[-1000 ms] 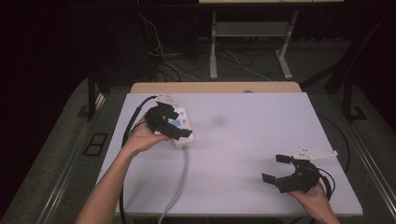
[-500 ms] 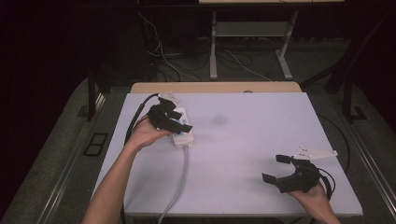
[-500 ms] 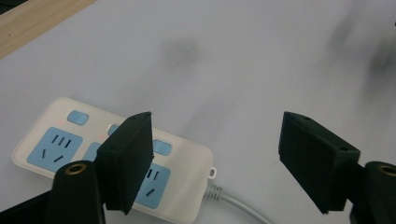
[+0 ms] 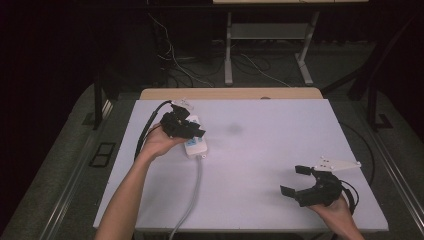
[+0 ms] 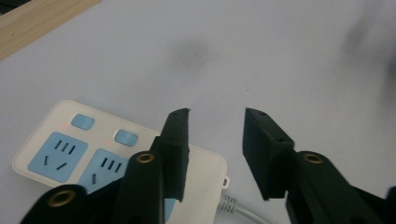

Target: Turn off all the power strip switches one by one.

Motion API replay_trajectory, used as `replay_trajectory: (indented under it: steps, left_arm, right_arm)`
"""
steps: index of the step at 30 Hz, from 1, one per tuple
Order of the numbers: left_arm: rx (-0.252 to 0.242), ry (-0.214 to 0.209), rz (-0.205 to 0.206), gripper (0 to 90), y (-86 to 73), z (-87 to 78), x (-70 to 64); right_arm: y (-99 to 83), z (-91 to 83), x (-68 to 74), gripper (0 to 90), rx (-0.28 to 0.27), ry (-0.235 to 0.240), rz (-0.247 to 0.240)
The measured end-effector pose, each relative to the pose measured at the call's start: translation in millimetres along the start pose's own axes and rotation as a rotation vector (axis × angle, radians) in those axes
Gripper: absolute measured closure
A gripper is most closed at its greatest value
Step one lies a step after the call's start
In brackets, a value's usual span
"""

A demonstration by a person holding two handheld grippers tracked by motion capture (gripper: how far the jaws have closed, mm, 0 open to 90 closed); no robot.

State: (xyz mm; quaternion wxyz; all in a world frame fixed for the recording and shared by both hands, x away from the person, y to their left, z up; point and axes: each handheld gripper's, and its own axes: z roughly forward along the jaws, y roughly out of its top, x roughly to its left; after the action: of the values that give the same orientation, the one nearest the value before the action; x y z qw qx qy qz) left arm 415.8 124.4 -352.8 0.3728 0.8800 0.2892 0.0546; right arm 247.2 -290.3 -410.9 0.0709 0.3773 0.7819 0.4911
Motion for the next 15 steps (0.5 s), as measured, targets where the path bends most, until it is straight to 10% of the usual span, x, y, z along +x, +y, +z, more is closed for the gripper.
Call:
replay_trajectory:
  steps: [15]
  left_arm:
    - [0.039,-0.005,-0.039,89.0,-4.9,19.3,11.9]
  right_arm:
    - [-0.5,-0.1,-1.0,0.7,-0.001,-0.008,-0.006]
